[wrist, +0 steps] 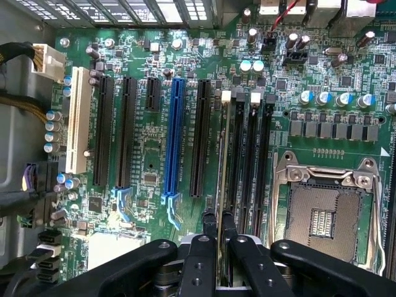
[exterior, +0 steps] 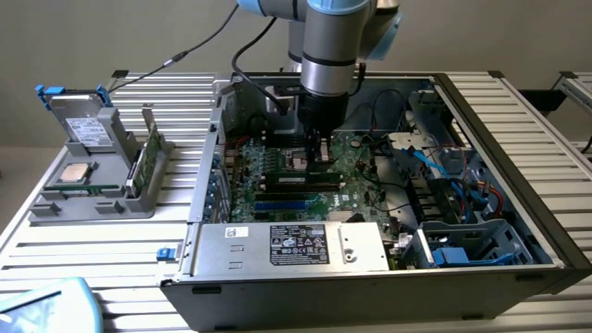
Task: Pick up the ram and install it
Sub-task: 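Insert the ram into the slot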
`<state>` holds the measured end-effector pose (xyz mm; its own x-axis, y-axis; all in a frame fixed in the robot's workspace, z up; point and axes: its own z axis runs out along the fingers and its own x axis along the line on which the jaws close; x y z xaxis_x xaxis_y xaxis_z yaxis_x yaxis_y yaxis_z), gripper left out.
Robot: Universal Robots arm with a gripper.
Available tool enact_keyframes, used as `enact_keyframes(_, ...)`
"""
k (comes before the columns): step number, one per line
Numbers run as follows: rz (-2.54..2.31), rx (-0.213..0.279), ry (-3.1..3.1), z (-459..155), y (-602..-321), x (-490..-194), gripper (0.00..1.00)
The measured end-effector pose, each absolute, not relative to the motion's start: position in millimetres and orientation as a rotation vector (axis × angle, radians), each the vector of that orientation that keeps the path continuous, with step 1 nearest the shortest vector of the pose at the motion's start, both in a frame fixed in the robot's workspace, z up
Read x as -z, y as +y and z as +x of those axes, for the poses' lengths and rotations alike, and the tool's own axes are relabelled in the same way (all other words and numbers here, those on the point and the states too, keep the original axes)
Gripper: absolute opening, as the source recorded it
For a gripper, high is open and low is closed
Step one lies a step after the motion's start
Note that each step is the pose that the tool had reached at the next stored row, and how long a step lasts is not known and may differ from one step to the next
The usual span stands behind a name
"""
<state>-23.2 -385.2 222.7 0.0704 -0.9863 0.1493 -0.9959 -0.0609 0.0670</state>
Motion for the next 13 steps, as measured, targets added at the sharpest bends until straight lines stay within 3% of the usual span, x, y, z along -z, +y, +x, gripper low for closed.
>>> enact_keyframes(13, 2.177, -0.111, -2.032, -24.0, -381.5, -220.6, 0.14)
